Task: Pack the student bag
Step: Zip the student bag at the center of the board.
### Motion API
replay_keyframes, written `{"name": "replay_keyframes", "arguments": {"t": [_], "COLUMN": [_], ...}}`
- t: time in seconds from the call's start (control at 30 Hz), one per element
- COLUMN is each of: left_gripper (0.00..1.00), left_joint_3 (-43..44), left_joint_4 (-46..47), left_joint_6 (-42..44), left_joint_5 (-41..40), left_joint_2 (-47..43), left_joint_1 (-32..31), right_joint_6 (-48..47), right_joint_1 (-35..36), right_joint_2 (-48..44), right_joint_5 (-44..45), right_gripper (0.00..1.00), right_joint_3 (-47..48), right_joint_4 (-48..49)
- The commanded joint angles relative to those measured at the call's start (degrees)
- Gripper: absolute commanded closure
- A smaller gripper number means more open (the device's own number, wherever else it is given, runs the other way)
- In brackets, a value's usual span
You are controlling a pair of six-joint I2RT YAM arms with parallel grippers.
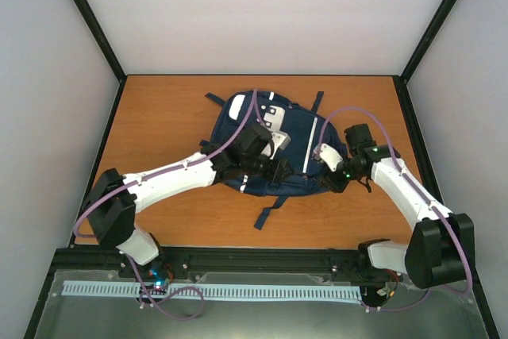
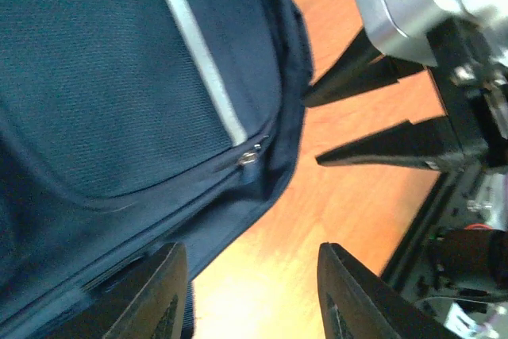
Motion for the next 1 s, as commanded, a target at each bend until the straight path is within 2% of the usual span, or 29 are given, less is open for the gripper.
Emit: {"name": "replay_keyframes", "arguments": {"t": [0.0, 0.33, 0.6, 0.7, 0.97], "left_gripper": [0.51, 0.47, 0.48, 0.48, 0.47], "left_joint_3": [-4.16, -7.42, -8.15, -9.11, -10.79], "left_joint_4": [-0.91, 2.70, 5.13, 5.99, 6.81], "left_joint_6": [-1.31, -3.40, -3.46, -3.91, -5.32], "left_joint_5": [-9.50, -12.22, -11.90, -11.93, -13.17], "left_joint_2": [-3.50, -1.73, 1.02, 1.01, 0.30], "left_joint_1": [0.42, 3.34, 4.05, 4.27, 5.16], "right_joint_6": [3.49, 12.06, 13.94, 13.21, 10.74], "right_joint_1": [6.66, 18.85, 22.05, 22.48, 25.02], "right_joint_2": [-0.88, 5.99, 6.64, 6.16, 3.89], "right_joint_5": [0.92, 14.99, 25.95, 25.43, 33.02], "right_gripper": [0.58, 0.58, 0.61, 0.59, 0.57], "right_joint_3": [-1.61, -0.38, -1.33, -2.47, -5.41], "right_joint_4": [6.53, 14.22, 16.83, 16.26, 16.48]}}
